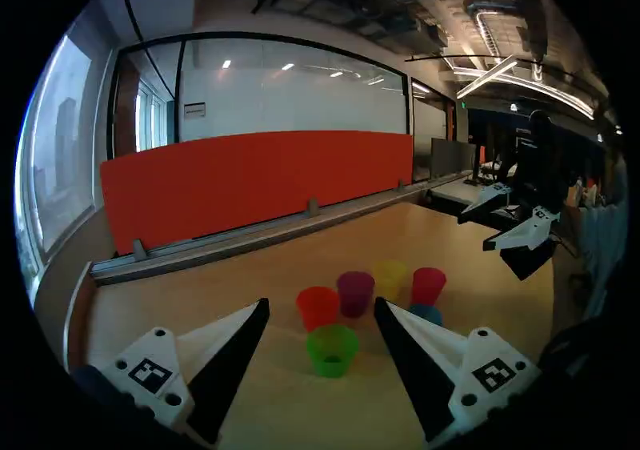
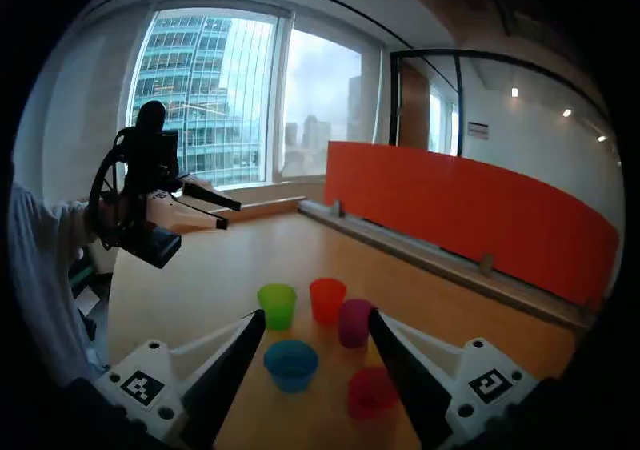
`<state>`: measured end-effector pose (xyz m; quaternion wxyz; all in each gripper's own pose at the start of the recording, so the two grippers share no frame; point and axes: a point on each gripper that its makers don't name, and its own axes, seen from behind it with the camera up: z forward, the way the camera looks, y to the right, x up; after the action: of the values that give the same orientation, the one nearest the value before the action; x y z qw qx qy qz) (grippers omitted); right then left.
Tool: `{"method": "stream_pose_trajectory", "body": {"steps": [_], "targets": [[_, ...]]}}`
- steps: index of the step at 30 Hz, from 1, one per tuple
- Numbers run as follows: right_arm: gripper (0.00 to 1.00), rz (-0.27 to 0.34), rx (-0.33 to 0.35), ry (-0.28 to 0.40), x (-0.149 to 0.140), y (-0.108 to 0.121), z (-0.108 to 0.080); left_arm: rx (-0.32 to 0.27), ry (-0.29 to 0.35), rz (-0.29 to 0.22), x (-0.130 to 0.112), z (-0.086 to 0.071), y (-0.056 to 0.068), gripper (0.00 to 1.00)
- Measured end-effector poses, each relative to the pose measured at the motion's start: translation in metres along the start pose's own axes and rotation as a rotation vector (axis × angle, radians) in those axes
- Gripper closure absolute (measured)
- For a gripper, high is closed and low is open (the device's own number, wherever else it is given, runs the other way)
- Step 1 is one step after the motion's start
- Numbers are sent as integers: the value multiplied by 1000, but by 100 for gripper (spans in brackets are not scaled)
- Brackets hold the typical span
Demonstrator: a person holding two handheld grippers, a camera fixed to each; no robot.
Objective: Pour water
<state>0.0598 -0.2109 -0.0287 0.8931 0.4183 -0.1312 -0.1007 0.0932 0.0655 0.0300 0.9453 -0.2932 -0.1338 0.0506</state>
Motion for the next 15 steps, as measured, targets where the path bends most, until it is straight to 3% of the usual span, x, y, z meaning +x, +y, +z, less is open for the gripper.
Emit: {"method": "stream_pose_trajectory", "body": {"steps": [15], "targets": [[1,-37,55,-137,-61,-12,29,-43,-126,58,-58,28,4,3]]}}
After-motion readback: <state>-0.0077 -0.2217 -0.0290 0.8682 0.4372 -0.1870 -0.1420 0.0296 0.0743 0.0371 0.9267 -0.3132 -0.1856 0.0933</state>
